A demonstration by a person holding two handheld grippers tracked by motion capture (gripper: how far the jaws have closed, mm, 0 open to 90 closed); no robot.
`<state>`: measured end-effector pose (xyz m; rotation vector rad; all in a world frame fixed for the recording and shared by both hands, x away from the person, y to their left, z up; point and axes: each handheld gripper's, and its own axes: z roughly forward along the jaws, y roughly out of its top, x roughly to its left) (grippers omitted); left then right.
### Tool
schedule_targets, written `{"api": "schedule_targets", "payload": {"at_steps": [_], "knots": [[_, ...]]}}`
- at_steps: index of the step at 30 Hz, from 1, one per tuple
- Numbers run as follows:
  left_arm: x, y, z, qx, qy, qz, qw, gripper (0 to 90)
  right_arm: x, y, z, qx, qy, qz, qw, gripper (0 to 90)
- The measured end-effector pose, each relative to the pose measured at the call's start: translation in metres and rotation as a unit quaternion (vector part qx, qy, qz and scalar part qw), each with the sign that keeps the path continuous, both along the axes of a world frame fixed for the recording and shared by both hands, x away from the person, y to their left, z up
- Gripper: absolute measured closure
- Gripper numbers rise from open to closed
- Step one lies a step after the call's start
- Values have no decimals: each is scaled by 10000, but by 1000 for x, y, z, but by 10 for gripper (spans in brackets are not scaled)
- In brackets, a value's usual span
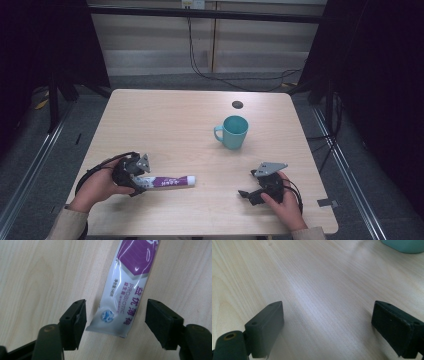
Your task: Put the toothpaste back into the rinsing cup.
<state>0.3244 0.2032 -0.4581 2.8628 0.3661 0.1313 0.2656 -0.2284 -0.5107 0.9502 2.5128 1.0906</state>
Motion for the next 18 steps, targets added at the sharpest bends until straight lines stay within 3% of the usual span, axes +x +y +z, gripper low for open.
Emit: {"api": "schedule_targets", "payload": {"at_steps": [7,10,13,14,16,18], "knots": [[4,-3,-7,207,102,-232,9995,397,0,0,0,0,0,1,10000,102],[7,-2,-8,180,307,-202,9992,435,0,0,0,0,0,0,10000,102],[8,-2,-8,170,365,-186,9990,455,0,0,0,0,0,0,10000,102],[9,-2,-8,125,510,-174,9985,455,0,0,0,0,0,0,10000,102],[8,-2,-8,135,515,-179,9984,506,0,0,0,-1,0,1,10000,102],[7,-4,-7,169,578,-347,9976,535,0,0,0,-5,-5,3,10000,101]]}}
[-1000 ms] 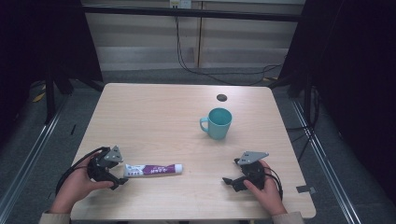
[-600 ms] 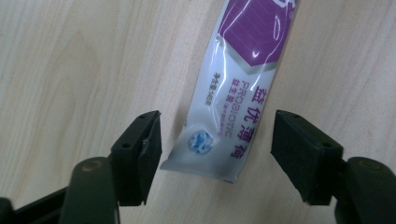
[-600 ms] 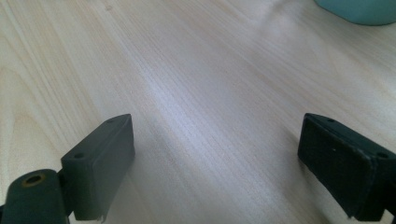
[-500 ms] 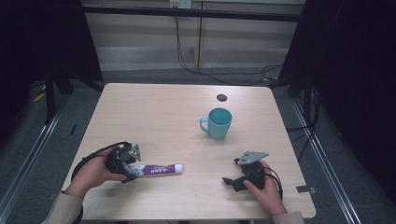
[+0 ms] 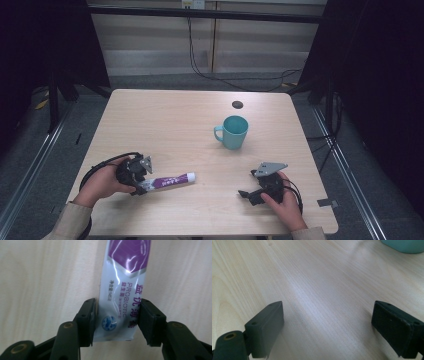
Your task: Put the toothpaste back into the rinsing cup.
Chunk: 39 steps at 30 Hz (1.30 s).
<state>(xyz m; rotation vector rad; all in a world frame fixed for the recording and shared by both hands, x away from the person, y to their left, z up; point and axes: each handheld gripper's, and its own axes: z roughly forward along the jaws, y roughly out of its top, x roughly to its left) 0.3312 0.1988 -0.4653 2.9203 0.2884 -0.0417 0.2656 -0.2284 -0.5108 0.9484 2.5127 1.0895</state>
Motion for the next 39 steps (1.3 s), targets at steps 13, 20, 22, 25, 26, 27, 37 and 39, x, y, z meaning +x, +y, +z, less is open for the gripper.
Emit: {"api": "schedule_targets", "payload": {"at_steps": [13,20,22,25,26,27,37,39], "knots": [[-6,-3,-1,-208,3,299,9993,540,0,0,0,0,-2,1,10000,102],[-1,-8,0,-382,-71,551,9977,442,0,0,0,6,5,-2,10000,101],[-1,-11,-3,-315,-21,518,9982,466,0,0,0,6,6,-2,10000,102],[-3,-18,-1,-171,-58,306,9994,540,0,0,0,3,1,0,10000,102],[-3,-19,0,-105,-68,286,9995,550,0,0,0,3,1,0,10000,102],[-3,-19,0,-105,-68,286,9995,557,0,0,0,3,1,0,10000,102],[-11,-22,3,-271,-32,588,9979,685,0,0,0,12,9,-3,10000,102],[-11,-23,5,-346,72,684,9970,718,0,0,0,12,8,-3,10000,102]]}}
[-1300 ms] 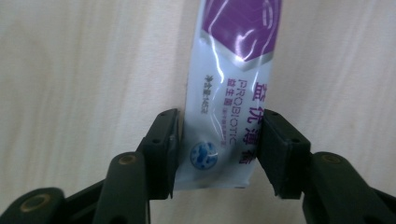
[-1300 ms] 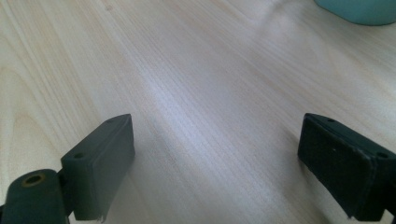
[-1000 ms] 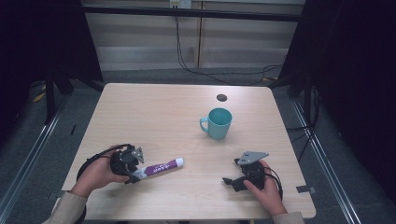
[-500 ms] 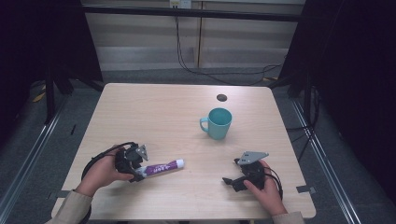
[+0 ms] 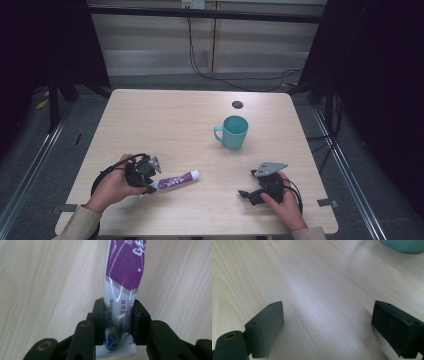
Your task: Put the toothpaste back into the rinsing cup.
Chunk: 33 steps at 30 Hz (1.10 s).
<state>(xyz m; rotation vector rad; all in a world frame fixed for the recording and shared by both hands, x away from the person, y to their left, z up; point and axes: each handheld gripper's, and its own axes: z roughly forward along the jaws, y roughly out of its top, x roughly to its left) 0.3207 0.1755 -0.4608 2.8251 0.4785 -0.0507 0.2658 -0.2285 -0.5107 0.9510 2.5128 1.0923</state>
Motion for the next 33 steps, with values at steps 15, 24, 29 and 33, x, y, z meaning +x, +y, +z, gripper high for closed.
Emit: {"api": "schedule_targets", "payload": {"at_steps": [15,24,29,33], "knots": [[1,-14,21,-144,-83,106,9998,738,0,0,0,-35,-22,53,10000,105],[0,-25,27,-177,-116,19,9998,739,4,5,15,-480,-17,430,9979,123],[-2,-40,29,-278,-108,-108,9995,740,10,22,37,-913,-178,998,9907,140],[-4,-48,32,-279,-117,-184,9994,740,12,30,48,-1042,-233,1244,9865,141]]}}
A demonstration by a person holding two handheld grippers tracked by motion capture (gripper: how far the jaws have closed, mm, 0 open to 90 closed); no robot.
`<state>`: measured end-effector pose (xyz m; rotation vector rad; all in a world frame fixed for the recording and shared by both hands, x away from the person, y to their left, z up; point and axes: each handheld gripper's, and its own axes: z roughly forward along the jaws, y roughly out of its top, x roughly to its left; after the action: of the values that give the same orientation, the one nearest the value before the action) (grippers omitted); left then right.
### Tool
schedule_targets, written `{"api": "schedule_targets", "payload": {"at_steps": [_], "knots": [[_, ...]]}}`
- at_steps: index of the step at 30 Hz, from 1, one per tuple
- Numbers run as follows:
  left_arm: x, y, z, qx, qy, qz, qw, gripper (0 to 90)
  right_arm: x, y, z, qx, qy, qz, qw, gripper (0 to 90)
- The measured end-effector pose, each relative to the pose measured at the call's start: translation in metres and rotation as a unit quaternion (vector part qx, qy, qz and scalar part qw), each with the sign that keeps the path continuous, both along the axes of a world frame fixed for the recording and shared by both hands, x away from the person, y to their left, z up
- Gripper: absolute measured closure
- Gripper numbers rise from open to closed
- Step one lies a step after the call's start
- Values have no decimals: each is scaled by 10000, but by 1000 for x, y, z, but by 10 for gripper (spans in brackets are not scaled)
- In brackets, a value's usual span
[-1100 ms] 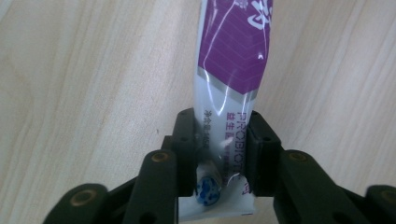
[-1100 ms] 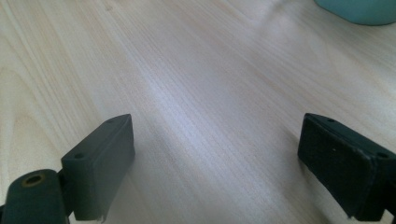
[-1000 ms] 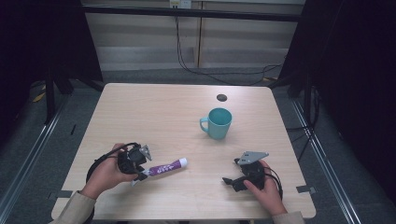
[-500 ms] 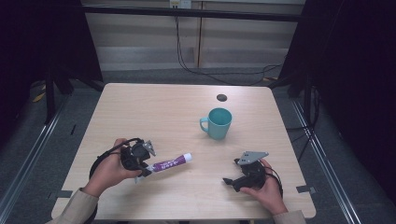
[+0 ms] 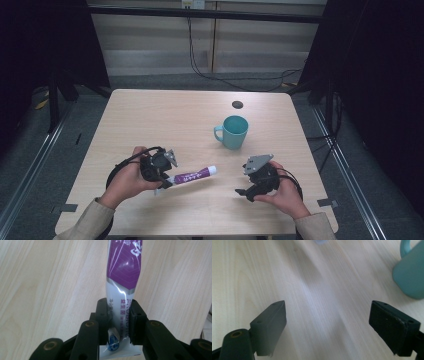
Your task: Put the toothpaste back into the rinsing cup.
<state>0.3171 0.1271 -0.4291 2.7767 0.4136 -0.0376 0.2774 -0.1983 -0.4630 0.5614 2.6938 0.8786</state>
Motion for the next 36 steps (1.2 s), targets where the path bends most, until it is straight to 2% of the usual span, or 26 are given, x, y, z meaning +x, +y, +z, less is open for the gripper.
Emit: {"api": "schedule_targets", "payload": {"at_steps": [2,4,6,7,11,12,16,18,20,24,26,27,31,32,36], "knots": [[0,-6,1,-8,-9,-57,10000,740,3,7,9,29,74,179,9998,151],[0,-10,2,47,6,-151,9999,740,6,12,14,33,30,283,9996,160],[0,-12,1,16,-2,-151,9999,740,6,14,17,17,41,339,9994,164],[0,-13,1,60,-4,-226,9997,740,8,21,22,-24,37,438,9990,166],[-1,-18,1,68,-4,-231,9997,740,11,35,28,-169,69,653,9977,178],[-1,-20,0,13,-5,-221,9998,740,12,38,30,-217,70,711,9972,182],[-3,-23,1,-51,24,-241,9997,740,14,47,33,-363,17,887,9954,204],[-2,-24,2,-37,15,-296,9996,740,14,49,34,-365,19,907,9952,214],[-3,-27,2,-51,38,-303,9995,740,16,56,36,-383,-14,1058,9936,226],[-4,-31,4,-56,32,-366,9993,740,16,61,39,-391,62,1146,9926,249],[-4,-34,4,-144,34,-328,9994,740,18,65,40,-402,100,1265,9911,264],[-3,-35,5,-140,49,-400,9991,739,18,68,40,-401,138,1312,9905,274],[-4,-39,6,-204,84,-384,9990,740,19,70,40,-384,200,1349,9899,283],[-4,-41,6,-185,50,-472,9987,739,19,71,39,-381,225,1378,9895,287],[-5,-46,7,-201,73,-481,9986,739,19,73,39,-352,258,1413,9890,306]]}}
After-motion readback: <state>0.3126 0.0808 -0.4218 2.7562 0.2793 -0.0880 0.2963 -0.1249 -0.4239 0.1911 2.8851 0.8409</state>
